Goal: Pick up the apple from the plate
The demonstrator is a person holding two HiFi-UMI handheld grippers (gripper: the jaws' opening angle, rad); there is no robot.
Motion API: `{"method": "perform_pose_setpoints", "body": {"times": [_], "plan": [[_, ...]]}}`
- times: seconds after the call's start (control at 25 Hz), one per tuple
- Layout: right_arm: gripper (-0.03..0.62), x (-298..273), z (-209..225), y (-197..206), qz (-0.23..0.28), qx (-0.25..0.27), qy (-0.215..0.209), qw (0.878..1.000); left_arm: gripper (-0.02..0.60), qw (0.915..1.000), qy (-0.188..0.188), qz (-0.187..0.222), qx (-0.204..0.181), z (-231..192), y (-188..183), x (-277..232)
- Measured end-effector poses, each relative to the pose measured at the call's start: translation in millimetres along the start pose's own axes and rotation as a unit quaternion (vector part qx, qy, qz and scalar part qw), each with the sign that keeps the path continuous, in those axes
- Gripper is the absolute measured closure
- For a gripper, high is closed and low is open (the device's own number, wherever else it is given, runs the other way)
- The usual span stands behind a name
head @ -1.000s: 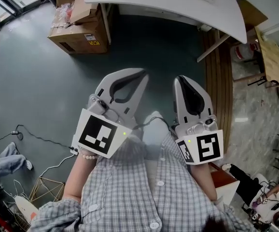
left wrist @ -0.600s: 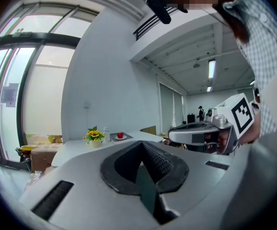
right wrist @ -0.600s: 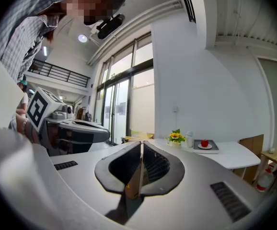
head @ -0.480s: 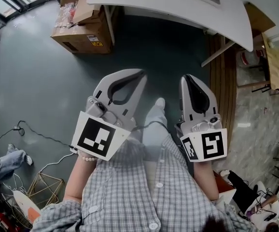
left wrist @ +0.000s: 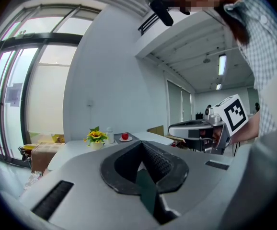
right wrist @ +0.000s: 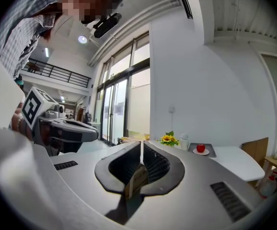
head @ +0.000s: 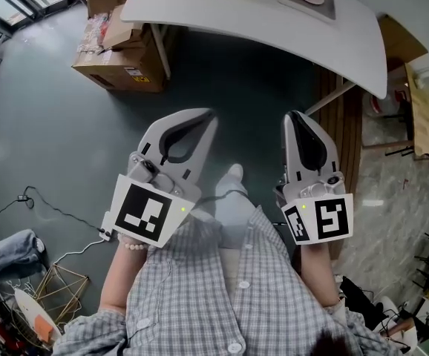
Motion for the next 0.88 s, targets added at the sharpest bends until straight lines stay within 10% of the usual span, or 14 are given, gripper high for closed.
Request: {"method": "perform_pose_setpoints", "body": {"times": [0.88], "plan": [[0.562, 3.2, 161.5, 19.1, -0.001, 0.018, 0.025, 1.000, 0.571, 0.9992, 0.028, -0.015, -0.024, 47.6, -26.6, -157.3]]}}
Point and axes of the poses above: the fingertips, and each gripper's own axes: x backward along the fingers, z to its right, y out of its underside, the point moved 2 cm from there along x, backward along the fingers, and after that the axes turned 3 degrees about x, right-handed, at the moved point
